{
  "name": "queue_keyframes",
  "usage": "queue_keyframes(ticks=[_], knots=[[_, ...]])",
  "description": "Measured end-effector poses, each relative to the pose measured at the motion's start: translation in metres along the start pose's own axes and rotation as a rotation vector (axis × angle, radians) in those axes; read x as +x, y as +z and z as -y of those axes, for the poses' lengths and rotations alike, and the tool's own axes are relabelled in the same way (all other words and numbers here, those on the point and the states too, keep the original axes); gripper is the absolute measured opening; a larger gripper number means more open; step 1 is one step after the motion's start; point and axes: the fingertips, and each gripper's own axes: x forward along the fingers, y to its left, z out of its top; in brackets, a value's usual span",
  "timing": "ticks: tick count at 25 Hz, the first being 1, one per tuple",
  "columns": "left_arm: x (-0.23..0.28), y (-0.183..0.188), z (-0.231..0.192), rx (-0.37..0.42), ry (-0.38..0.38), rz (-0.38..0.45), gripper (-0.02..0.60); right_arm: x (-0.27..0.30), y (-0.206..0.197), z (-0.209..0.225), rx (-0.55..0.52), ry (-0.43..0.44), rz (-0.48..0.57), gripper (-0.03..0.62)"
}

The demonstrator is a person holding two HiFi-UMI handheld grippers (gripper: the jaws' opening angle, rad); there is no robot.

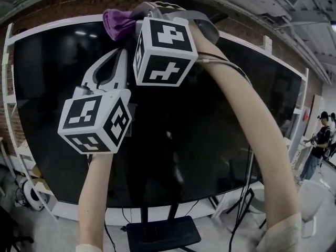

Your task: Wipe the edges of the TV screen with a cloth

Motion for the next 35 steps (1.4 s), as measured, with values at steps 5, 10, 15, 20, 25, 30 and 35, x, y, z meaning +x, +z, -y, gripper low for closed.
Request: queue_keyframes(ticks=[5, 10, 15, 20, 25, 30, 35], knots=[[0.015, -0.010, 0.044, 0.040, 0.015, -0.018, 0.015, -0.018, -0.037, -0.003, 0.007, -0.006, 0.023, 0.063], [0.029, -0.026, 0.083, 0.088, 0.038, -0.058, 0.015, -0.035, -0.084, -0.006, 0.028, 0.001, 0.030, 0.063], [0.043, -0.043, 0.140, 0.135, 0.039, -0.086, 0.015, -0.060, -0.136, -0.011, 0.028, -0.008, 0.030, 0.063], [0.058, -0.059, 0.208, 0.158, 0.032, -0.114, 0.015, -0.085, -0.180, -0.015, 0.046, 0.027, 0.059, 0.063], [0.057, -0.062, 0.264, 0.166, 0.070, -0.126, 0.015, -0.114, -0.243, -0.021, -0.005, 0.051, 0.034, 0.063], [0.056, -0.073, 0.316, 0.174, 0.106, -0.144, 0.015, -0.139, -0.300, -0.026, 0.033, 0.031, 0.007, 0.063], [0.065, -0.080, 0.368, 0.170, 0.112, -0.176, 0.015, -0.163, -0.349, -0.035, 0.045, 0.050, -0.009, 0.063]])
